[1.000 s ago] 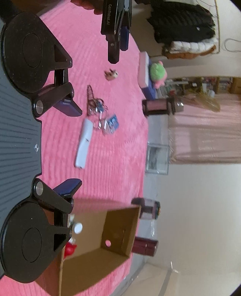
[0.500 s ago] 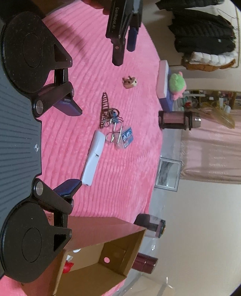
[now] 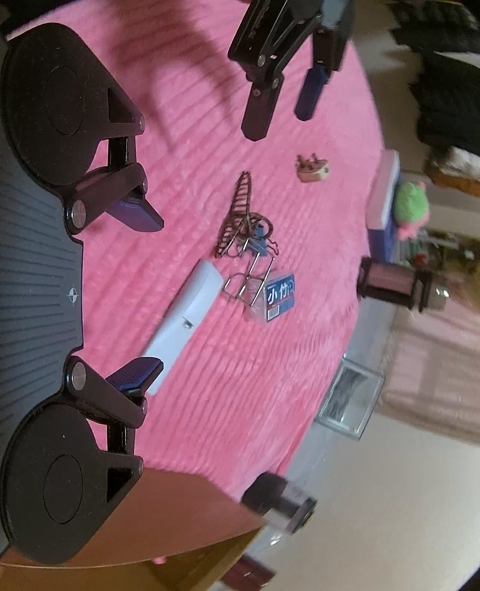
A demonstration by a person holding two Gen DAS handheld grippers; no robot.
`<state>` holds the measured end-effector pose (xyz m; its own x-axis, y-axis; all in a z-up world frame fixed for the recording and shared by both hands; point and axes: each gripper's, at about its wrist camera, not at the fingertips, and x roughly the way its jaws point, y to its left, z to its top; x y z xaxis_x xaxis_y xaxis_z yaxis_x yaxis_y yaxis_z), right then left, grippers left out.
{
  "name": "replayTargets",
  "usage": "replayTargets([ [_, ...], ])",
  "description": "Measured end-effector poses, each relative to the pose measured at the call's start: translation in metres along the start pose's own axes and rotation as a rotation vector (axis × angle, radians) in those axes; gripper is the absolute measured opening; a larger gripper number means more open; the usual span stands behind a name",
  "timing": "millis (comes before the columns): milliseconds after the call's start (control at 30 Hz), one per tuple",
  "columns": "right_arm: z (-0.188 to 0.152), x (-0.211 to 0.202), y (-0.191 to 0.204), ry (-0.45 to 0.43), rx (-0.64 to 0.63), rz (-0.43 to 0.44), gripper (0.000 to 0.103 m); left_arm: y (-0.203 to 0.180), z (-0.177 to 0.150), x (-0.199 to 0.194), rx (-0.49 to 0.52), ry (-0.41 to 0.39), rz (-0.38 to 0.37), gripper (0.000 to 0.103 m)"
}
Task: Organize rigid objects
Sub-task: 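Grasp the leopard-print cord with the left tool while the right tool grasps the white remote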
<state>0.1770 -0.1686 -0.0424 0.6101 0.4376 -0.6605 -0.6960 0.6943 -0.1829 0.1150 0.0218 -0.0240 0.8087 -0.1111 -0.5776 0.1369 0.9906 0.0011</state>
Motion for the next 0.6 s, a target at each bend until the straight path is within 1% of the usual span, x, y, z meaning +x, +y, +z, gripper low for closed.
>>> replayTargets([
  [167,0.012,0.039,-0.008,0.048,-0.109,0.012,0.072,0.004,0.006,0.028,0.026,0.019,-0.016,0.08],
  [300,0.019,0.069,-0.013,0.097,-0.181,0.042,0.071,0.008,0.008,0.048,0.039,0.033,-0.031,0.079],
  [367,0.022,0.081,-0.014,0.115,-0.219,0.051,0.068,0.009,0.008,0.056,0.043,0.037,-0.039,0.079],
  [400,0.023,0.088,-0.014,0.126,-0.233,0.059,0.065,0.01,0.008,0.059,0.044,0.04,-0.041,0.079],
  [433,0.025,0.096,-0.014,0.138,-0.243,0.068,0.062,0.011,0.008,0.063,0.043,0.044,-0.044,0.079],
  [500,0.026,0.108,-0.016,0.16,-0.255,0.073,0.06,0.012,0.007,0.069,0.044,0.052,-0.05,0.079],
  [600,0.03,0.119,-0.022,0.161,-0.213,0.088,0.059,0.013,0.004,0.077,0.043,0.065,-0.058,0.079],
])
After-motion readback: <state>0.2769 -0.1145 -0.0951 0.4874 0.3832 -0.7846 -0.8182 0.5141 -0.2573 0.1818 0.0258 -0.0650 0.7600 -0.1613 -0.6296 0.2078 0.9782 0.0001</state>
